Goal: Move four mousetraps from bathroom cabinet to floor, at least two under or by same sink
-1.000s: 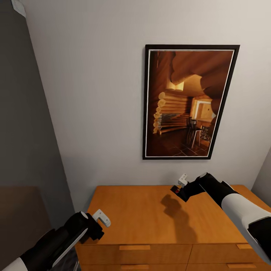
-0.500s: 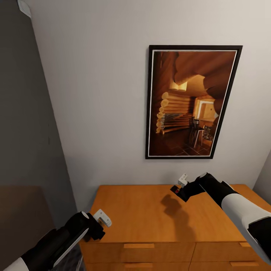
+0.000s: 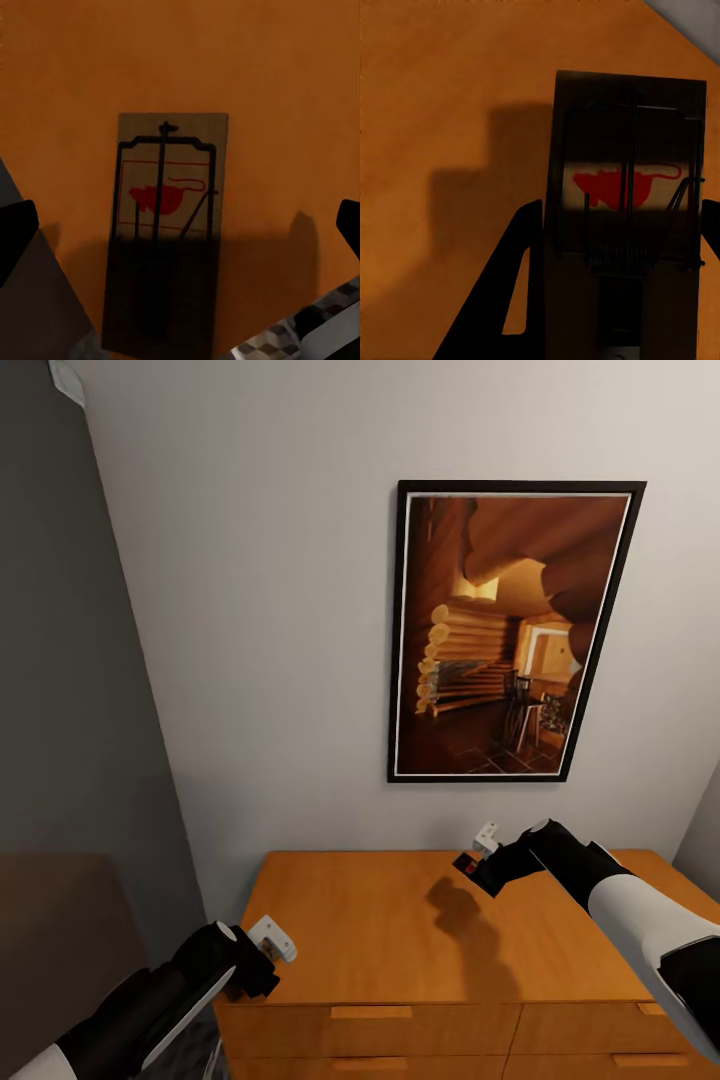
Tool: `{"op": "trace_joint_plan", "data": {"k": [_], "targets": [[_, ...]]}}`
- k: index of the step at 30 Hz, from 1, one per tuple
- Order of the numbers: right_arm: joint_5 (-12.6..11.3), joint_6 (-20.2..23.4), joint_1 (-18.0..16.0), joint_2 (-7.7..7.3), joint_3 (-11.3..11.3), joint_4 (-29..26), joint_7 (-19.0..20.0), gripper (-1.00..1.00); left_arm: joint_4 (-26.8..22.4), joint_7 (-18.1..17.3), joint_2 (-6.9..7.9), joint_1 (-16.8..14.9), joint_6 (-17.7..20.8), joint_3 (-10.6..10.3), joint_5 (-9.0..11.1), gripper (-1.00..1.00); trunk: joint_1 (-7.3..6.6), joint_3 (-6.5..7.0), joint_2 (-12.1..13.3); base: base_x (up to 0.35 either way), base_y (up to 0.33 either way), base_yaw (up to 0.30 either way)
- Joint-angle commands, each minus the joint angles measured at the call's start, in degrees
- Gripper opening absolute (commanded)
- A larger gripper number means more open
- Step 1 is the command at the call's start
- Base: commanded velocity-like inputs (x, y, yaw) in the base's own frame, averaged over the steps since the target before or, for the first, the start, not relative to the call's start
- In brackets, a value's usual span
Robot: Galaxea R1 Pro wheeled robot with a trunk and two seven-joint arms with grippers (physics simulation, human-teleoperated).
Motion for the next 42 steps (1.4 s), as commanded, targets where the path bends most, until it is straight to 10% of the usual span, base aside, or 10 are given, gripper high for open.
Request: {"op": "trace_joint_plan", "data": {"k": [1,26,42], "targets": [[0.2,0.4,0.0,-0.01,0.0,-0.1,0.5,-1.0,-0.1,0.1,0.04,-0.1,0.2,-0.1,0.2,1.0,0.03,-0.03,-0.1,0.0,0.067,0.0],[0.2,0.4,0.0,0.8,-0.1,-0.1,0.5,-1.0,-0.1,0.0,-0.02,-0.1,0.0,-0.1,0.3,1.0,0.03,-0.03,-0.1,0.004,0.049,0.0],[0.2,0.4,0.0,0.86,-0.1,-0.1,0.4,-1.0,0.0,-0.6,-3.74,-0.1,-0.6,0.1,0.3,1.0,0.03,-0.03,-0.1,0.0,0.0,0.0]]}}
